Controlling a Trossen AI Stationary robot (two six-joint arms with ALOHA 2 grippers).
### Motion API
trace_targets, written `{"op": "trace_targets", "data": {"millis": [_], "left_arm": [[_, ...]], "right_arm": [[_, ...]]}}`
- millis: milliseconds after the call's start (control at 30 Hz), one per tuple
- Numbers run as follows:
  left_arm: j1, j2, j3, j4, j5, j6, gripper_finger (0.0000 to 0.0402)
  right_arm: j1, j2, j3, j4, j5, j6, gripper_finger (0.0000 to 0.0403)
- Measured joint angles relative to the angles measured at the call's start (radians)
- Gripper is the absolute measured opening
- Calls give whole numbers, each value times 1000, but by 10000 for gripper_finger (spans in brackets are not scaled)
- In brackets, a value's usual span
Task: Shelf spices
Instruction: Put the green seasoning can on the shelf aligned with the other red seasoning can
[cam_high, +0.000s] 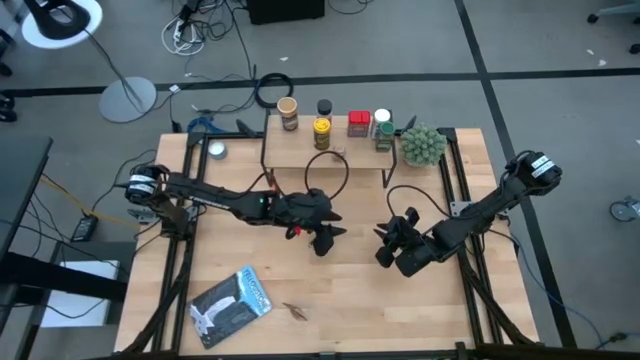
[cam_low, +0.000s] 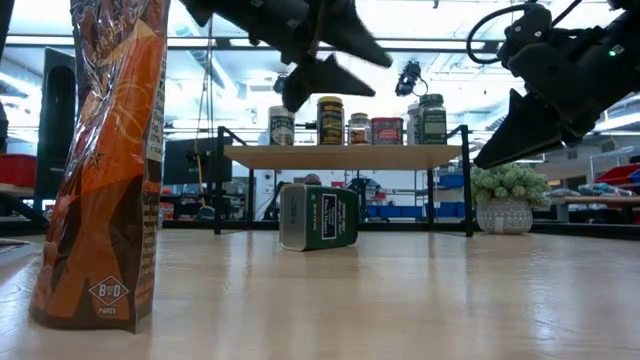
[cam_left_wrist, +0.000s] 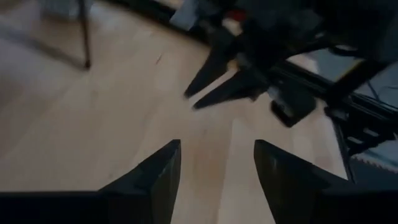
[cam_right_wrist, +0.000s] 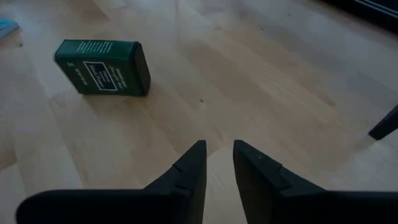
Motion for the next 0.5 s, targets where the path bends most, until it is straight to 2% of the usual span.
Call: {"op": "trace_targets", "data": {"millis": [167, 267, 400, 500], "left_arm": [[6, 0, 65, -300, -69, -133, 208], [6, 0, 90, -427, -98, -206, 208], [5, 6, 92, -479, -100, -230, 208], [6, 8, 92, -468, -98, -183, 208]], "right_arm": [[0, 0, 0, 0, 0, -2, 80], [0, 0, 0, 0, 0, -10, 80], [-3, 0, 0, -1, 0, -10, 80], [-5, 0, 0, 0, 0, -10, 80]]}}
